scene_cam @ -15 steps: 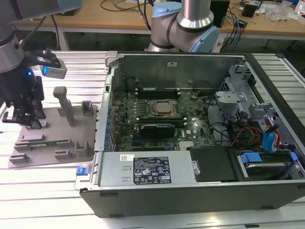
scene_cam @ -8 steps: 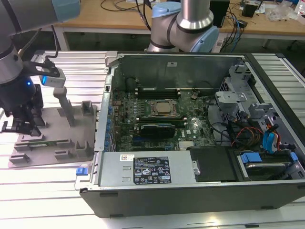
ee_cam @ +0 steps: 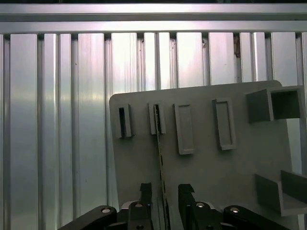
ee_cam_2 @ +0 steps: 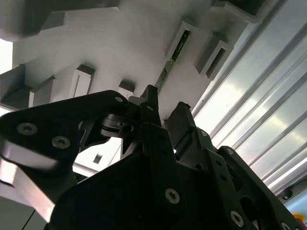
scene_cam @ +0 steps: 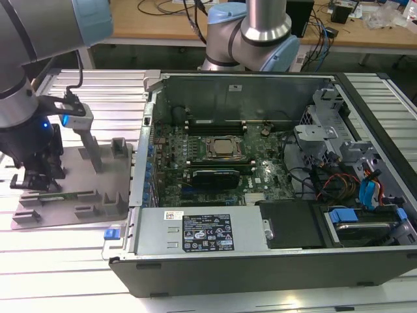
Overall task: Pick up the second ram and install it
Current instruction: 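Pick up the second ram and move it above second insertion slot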
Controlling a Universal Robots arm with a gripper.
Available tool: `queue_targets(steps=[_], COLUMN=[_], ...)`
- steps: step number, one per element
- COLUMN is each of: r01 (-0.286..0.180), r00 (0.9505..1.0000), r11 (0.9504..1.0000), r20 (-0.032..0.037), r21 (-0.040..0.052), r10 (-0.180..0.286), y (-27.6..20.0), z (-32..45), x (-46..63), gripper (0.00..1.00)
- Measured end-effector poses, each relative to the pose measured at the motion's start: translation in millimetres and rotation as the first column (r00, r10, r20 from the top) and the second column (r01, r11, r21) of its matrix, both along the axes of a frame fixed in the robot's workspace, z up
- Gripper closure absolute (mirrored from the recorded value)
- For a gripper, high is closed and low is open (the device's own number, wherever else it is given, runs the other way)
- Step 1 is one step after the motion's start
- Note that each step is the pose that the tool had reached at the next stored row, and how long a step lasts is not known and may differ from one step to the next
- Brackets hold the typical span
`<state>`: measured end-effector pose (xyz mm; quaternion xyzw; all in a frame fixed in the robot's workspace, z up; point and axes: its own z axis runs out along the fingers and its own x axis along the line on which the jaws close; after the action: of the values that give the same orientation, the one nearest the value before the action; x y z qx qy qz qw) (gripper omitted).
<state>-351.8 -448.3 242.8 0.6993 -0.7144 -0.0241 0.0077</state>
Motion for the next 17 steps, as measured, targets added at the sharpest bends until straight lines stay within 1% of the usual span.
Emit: queue_targets(steps=[1,2,4,5,6,7,9,12,13,15,17], r01=[-0.001,-0.001,-0.003,-0.005,-0.012,-0.015,-0.018,-0.032,-0.033,-0.034,-0.035], r00=[1.0,1.0,1.0,1.0,0.9999,0.9999,0.9998,0.9995,0.9994,0.9994,0.9994], r11=[1.0,1.0,1.0,1.0,0.9999,0.9999,0.9998,0.9995,0.9994,0.9994,0.9994], r20=[0.0001,0.0002,0.0,0.0,0.0001,0.0001,0.0001,0.0001,0.0001,0.0,0.0002], r21=[0.0,0.0002,0.0002,0.0004,0.001,0.001,0.001,0.0011,0.0011,0.0018,0.0025], r10=[0.001,0.001,0.003,0.005,0.012,0.015,0.018,0.032,0.033,0.034,0.035], y=[-0.9,-1.9,-2.1,-2.1,-2.0,-1.9,-1.1,-0.3,-0.4,-0.4,-0.3], z=[-1.8,-5.7,-11.0,-12.8,-17.0,-19.9,-23.7,-34.1,-36.0,-37.1,-40.4], x=[-0.2,-0.5,-2.6,-4.1,-7.1,-7.8,-8.1,-8.2,-8.2,-8.3,-8.2], gripper=[0.66,0.66,0.66,0.66,0.66,0.66,0.66,0.66,0.66,0.66,0.66])
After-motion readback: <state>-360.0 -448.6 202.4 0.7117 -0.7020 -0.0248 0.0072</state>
